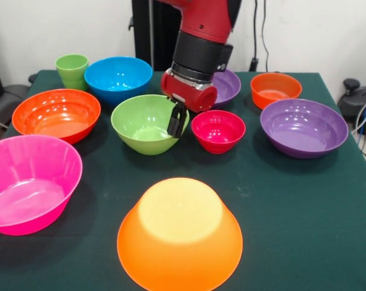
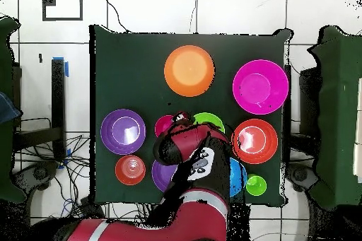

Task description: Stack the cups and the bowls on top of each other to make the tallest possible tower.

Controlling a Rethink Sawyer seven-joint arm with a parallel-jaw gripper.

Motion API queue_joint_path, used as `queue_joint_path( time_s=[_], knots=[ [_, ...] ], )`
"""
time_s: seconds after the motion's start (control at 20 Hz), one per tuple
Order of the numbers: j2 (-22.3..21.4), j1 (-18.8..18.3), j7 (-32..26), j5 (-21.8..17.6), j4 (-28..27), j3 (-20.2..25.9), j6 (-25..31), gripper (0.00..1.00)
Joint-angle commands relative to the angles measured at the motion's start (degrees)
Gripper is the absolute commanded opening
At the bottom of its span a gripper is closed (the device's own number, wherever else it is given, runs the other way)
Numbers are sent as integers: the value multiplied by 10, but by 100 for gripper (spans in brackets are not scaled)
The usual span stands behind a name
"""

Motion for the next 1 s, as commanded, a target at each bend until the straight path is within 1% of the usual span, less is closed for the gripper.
queue_joint_path(
  time_s=[0.05, 0.25, 0.45, 0.5, 0.6, 0.65, 0.7, 0.85, 1.0],
  knots=[
    [48, 18, -21, 27, -47, 47, 97, 0],
    [59, 25, -21, 35, -71, 52, 112, 0],
    [65, 31, -28, 35, -90, 54, 120, 0],
    [66, 33, -30, 34, -94, 55, 122, 100],
    [72, 29, -36, 36, -109, 61, 128, 100],
    [77, 19, -43, 38, -119, 66, 136, 100],
    [82, 19, -43, 44, -132, 69, 148, 100],
    [108, 0, -52, 46, -172, 77, 155, 100],
    [119, -9, -63, 50, -206, 88, 178, 100]
  ],
)
